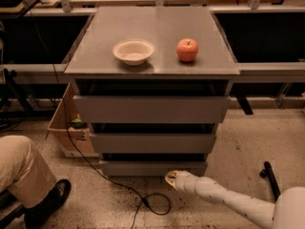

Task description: Close bottom drawer

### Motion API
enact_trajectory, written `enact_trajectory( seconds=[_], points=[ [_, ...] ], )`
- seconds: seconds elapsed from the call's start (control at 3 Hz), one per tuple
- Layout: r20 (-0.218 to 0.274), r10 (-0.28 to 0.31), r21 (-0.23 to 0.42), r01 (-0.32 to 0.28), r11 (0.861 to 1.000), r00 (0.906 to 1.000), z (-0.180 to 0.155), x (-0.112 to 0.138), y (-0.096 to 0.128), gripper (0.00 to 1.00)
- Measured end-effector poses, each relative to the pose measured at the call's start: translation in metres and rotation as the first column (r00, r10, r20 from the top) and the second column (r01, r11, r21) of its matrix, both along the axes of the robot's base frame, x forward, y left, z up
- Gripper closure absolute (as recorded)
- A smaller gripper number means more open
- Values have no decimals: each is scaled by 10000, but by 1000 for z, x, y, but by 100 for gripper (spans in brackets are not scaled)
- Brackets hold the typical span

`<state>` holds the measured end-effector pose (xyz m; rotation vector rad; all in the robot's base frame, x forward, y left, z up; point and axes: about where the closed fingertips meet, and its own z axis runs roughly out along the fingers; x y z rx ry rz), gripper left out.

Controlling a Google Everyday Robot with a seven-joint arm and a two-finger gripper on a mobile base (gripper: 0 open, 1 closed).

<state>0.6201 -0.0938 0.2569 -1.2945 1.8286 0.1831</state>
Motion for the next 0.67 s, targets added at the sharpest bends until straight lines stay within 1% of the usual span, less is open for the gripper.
enact_trajectory(
  seconds=[0.33,0.67],
  points=[
    [131,283,-356,-278,9990,9995,20,-18,3,97],
    [131,283,-356,-278,9990,9995,20,-18,3,74]
  ],
)
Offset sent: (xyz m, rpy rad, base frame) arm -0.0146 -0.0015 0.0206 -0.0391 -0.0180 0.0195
